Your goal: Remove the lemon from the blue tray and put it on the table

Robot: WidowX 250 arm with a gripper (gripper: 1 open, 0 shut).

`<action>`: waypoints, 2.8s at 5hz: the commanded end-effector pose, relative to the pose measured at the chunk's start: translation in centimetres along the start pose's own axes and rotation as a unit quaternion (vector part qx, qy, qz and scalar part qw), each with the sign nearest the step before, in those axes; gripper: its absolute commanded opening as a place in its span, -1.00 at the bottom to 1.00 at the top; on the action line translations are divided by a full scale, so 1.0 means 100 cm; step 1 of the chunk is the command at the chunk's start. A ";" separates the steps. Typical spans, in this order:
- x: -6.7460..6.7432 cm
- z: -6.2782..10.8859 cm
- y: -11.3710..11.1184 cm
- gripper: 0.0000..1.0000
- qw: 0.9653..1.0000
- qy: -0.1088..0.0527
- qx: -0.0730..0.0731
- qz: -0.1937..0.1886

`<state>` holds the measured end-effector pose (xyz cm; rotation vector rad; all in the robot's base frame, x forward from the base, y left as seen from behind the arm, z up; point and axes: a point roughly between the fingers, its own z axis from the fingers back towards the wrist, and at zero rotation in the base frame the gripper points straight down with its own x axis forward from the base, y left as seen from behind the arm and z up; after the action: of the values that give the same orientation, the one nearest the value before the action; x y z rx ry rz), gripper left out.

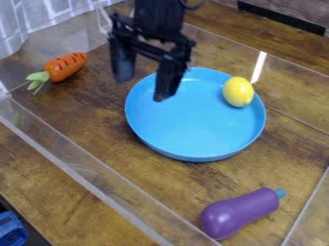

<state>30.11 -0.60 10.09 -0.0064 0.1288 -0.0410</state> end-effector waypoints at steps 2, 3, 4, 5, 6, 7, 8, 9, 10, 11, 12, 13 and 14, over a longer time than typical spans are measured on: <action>0.031 0.023 0.001 1.00 0.998 -0.047 -0.005 0.033; 0.036 0.029 0.002 1.00 0.997 -0.052 -0.008 0.048; 0.043 0.034 0.001 1.00 0.996 -0.058 -0.011 0.062; 0.053 0.031 -0.005 1.00 0.997 -0.057 -0.011 0.054; 0.067 0.027 -0.013 1.00 0.997 -0.061 -0.012 0.044; 0.078 0.027 -0.021 1.00 0.997 -0.071 -0.016 0.027; 0.082 0.028 -0.026 1.00 0.997 -0.074 -0.016 0.011; 0.087 0.019 -0.038 1.00 0.997 -0.078 -0.015 -0.009; 0.095 0.010 -0.055 1.00 0.996 -0.089 -0.014 -0.027; 0.098 0.006 -0.068 1.00 0.994 -0.097 -0.015 -0.048; 0.098 0.005 -0.062 1.00 0.993 -0.102 -0.012 -0.056; 0.098 0.004 -0.053 1.00 0.992 -0.108 -0.012 -0.060; 0.099 -0.001 -0.049 1.00 0.992 -0.115 -0.010 -0.048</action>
<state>39.14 -6.39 6.53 -0.0354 -0.0360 -0.1464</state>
